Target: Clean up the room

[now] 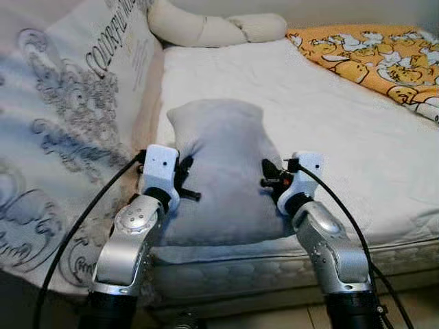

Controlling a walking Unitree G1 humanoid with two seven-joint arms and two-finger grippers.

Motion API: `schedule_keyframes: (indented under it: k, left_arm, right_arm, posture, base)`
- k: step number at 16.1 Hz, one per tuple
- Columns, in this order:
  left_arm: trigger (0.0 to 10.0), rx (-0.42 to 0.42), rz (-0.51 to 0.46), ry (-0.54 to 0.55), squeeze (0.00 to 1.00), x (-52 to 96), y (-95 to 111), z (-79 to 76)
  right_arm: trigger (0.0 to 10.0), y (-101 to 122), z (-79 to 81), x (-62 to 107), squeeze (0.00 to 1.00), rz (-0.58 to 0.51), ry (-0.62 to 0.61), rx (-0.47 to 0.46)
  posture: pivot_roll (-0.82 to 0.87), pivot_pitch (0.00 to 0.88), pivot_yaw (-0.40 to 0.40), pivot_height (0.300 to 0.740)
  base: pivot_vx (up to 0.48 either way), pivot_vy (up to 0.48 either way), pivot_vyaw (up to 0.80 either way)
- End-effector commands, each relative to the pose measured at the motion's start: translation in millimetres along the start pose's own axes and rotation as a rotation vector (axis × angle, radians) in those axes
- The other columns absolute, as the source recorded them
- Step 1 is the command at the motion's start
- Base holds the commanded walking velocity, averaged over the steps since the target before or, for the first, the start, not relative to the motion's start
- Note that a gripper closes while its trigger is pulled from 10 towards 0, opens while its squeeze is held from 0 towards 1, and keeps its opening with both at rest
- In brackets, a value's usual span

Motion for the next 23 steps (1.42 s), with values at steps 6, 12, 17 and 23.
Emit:
schedule_keyframes:
  k: [6,12,17,23]
  left_arm:
    - [10.0,-0.018,-0.072,0.042,0.00,-4.5,21,7.5]
    - [10.0,-0.012,-0.077,0.025,0.00,-6.5,21,1.8]
    - [10.0,-0.005,-0.079,0.018,0.00,-7.1,21,0.4]
    - [10.0,-0.016,-0.085,-0.004,0.00,-8.0,23,-1.3]
  right_arm:
    - [10.0,15,-12.2,1.5,0.00,-0.044,-0.046,0.016]
    - [10.0,17,-17.2,0.4,0.00,-0.047,-0.061,0.022]
    - [10.0,17,-18.5,0.5,0.00,-0.048,-0.068,0.028]
    - [10.0,13,-23.8,-0.2,0.00,-0.023,-0.097,0.070]
  posture:
    - [0.06,0.000,0.051,0.740]
    - [0.06,0.000,0.045,0.740]
    - [0.06,0.000,0.043,0.740]
    - [0.06,0.000,0.053,0.740]
  base:
    - [0.133,0.000,0.00]
    - [0.287,0.000,0.00]
    - [0.292,0.000,0.00]
    - [0.292,0.000,0.27]
Point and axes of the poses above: a point about 5 cm out from each wrist's last joint towards the gripper, its own x axis pointing back from the gripper into the wrist, its own y axis along the axis of the wrist's last joint, z = x × y, the point moved 6 cm from there along -x, pointing out of the wrist towards the gripper, and after that the axes turned 9 degrees about -x, right-handed, at the moved point
